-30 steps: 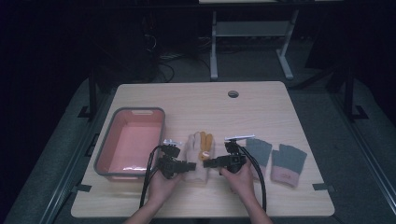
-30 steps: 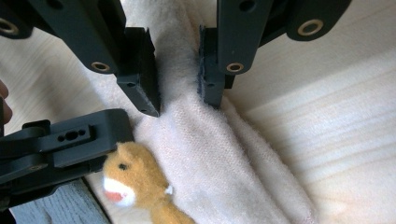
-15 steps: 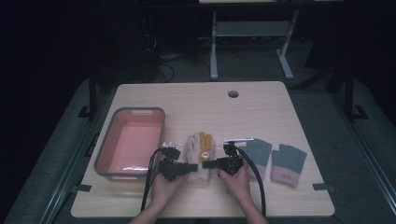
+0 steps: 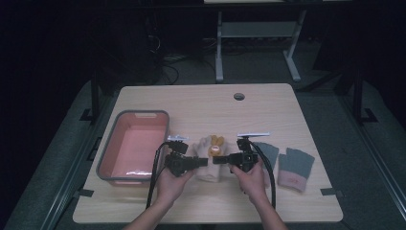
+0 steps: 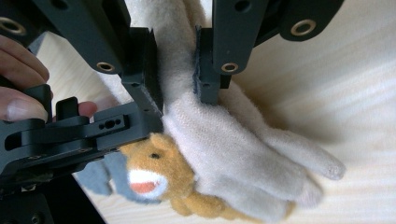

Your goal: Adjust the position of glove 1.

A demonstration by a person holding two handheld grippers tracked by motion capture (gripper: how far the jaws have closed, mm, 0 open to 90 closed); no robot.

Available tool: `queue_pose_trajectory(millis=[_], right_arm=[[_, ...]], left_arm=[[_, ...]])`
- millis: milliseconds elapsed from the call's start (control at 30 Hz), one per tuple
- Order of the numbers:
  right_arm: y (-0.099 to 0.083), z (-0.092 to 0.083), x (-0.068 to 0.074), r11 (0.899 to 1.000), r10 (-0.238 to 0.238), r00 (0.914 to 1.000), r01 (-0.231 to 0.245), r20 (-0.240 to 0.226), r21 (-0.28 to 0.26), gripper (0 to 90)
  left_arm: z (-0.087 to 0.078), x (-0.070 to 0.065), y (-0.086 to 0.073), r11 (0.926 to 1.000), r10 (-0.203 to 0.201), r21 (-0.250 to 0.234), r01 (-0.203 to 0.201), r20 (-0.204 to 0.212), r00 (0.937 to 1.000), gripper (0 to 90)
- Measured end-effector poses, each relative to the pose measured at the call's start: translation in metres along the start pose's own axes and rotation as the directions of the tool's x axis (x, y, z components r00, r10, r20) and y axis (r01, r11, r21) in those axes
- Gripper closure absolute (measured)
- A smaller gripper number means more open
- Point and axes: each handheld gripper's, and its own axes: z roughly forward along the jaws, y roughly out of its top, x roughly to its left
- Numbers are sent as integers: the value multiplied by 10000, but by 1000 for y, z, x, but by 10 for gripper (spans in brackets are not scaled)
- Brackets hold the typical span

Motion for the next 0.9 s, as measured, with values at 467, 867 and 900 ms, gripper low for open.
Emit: queue_pose_trajectory(millis=[467,867,900], right_arm=[[24,-13,30,9975,-668,9977,665,-119,-224,830],[49,-15,61,9925,-1199,9923,1191,-320,-267,830],[52,-15,63,9919,-1247,9917,1238,-324,-275,830]], left_arm=[[-28,0,23,9982,122,-588,-98,418,9991,731],[-58,3,44,9938,236,-1100,-176,539,9983,731],[-61,3,46,9933,260,-1135,-195,557,9981,731]])
